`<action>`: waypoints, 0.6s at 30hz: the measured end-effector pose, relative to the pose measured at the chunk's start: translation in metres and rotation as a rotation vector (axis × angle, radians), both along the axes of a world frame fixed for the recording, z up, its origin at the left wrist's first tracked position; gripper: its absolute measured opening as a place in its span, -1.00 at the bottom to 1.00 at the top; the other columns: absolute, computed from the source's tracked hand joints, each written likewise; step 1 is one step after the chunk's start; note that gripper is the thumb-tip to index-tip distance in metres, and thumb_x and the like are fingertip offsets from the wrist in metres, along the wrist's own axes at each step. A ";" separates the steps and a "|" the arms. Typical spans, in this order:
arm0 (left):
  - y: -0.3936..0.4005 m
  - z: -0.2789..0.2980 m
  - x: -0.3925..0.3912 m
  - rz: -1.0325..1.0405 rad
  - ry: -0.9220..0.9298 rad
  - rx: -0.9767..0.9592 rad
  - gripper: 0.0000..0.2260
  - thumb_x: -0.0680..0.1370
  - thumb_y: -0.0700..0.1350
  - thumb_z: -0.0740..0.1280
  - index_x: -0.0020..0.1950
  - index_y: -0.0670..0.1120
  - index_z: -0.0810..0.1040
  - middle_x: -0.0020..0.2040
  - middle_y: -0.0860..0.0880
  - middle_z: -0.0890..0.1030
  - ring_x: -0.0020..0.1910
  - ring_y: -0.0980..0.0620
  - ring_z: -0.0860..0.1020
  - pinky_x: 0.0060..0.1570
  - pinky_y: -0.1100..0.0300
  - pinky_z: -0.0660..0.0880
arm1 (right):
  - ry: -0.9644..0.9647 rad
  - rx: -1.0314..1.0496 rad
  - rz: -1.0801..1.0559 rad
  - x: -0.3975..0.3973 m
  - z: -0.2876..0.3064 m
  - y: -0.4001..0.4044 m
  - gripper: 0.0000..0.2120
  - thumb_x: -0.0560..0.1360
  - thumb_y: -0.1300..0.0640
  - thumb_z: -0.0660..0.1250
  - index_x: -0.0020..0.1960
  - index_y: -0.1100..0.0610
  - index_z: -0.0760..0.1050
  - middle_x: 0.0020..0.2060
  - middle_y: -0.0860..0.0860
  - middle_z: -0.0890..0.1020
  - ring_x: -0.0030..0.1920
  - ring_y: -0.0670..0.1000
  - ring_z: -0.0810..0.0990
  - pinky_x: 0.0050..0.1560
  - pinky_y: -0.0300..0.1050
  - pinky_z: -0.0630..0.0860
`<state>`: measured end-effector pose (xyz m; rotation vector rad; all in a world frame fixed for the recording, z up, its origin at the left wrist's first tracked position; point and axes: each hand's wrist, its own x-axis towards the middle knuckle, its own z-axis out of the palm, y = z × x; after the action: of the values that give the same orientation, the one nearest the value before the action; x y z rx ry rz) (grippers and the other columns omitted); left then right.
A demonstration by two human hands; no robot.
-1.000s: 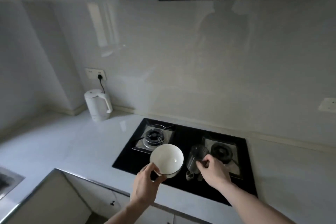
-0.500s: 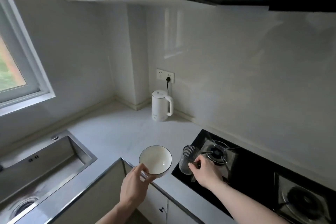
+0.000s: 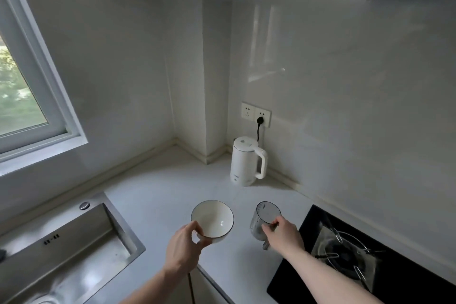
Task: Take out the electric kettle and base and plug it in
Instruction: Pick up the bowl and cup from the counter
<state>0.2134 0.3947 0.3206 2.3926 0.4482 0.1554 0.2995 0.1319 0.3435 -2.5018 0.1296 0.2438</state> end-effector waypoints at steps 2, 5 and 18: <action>0.006 -0.004 0.024 -0.019 0.035 -0.021 -0.73 0.42 0.15 0.52 -0.09 0.07 0.51 -0.07 0.17 0.52 -0.04 0.07 0.47 -0.25 0.29 0.33 | 0.000 -0.005 -0.043 0.016 -0.004 0.004 -0.75 0.50 -0.21 0.32 -0.13 -0.03 0.46 -0.35 -0.16 0.55 -0.23 -0.01 0.55 -0.19 -0.15 0.48; 0.010 -0.010 0.067 -0.063 0.082 -0.045 -0.73 0.38 0.14 0.54 -0.11 0.08 0.51 -0.06 0.17 0.56 -0.04 0.07 0.51 -0.17 0.19 0.43 | -0.005 -0.003 -0.098 0.043 -0.013 0.006 -0.72 0.48 -0.24 0.32 -0.16 -0.04 0.46 -0.24 -0.11 0.57 -0.15 0.05 0.60 -0.13 -0.13 0.55; -0.009 -0.057 0.243 -0.419 0.263 -0.020 -0.68 0.28 0.22 0.54 -0.07 0.12 0.62 -0.27 0.17 0.56 -0.09 0.11 0.61 -0.14 0.17 0.52 | 0.049 -0.028 -0.476 0.126 -0.062 0.015 -0.75 0.49 -0.17 0.36 -0.04 0.00 0.60 -0.04 -0.03 0.71 0.03 0.10 0.69 -0.10 -0.12 0.57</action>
<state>0.4565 0.3862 0.2635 2.4378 0.0561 -0.3520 0.4251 0.1472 0.2813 -2.4067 0.7392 0.1041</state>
